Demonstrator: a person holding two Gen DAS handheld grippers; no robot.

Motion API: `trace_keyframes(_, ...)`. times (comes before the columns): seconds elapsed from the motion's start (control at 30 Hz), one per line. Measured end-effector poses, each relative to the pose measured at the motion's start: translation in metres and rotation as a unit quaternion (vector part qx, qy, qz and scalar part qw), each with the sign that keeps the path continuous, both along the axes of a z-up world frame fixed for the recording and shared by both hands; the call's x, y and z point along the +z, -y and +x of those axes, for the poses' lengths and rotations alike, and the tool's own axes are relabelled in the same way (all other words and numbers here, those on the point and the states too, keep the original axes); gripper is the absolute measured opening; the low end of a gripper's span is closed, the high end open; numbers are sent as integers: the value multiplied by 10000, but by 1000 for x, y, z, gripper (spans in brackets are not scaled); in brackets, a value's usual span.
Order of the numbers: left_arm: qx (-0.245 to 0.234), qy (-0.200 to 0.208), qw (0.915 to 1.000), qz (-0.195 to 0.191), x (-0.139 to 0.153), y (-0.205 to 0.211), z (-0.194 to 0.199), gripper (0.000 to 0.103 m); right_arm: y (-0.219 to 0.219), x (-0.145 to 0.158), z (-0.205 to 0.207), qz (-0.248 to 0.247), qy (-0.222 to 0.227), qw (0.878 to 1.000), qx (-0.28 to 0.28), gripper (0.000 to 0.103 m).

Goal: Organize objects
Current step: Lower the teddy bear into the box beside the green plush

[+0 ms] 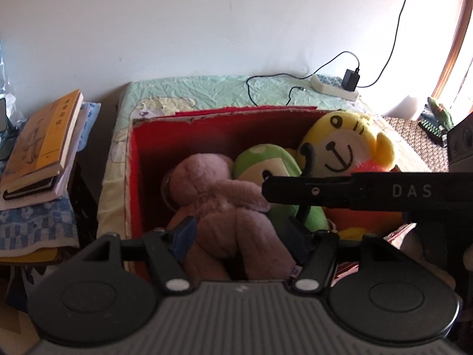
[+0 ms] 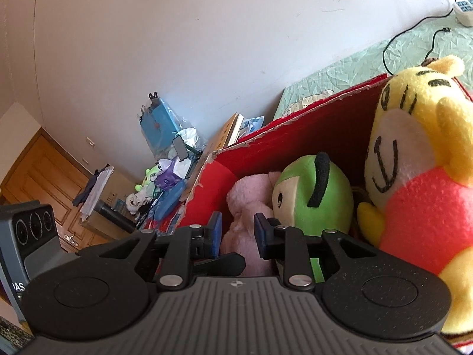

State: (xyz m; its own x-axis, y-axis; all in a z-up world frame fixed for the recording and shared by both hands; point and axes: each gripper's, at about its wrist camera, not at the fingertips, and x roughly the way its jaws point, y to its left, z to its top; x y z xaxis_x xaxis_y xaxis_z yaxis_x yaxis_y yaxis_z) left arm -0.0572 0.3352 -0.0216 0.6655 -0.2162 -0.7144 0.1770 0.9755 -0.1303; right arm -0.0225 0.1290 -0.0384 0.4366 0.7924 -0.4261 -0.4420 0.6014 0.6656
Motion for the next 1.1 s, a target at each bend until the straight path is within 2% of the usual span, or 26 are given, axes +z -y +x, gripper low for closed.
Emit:
trace_keyframes(0.13,68,-93,9998,133,-2,6,2,71,1,-1,-2,-128,16,9999,-97,28)
trace_keyframes(0.37,119,-87,9994,327,0,16,-2,80,4,-2,-7,-248,76,9994,-241,28)
trace_keyframes(0.57,221,-214,9982,520,-3,23,-3,84,5,-2,-14,-307,133,9988,-361,28)
trace_keyframes(0.8,393,-340,9970,580,-4,25,-4,87,9,-3,-23,-360,167,9979,-506,28)
trace_keyframes(1.1,541,-349,9958,654,-4,28,-5,91,12,-1,-34,-521,426,9949,-752,28)
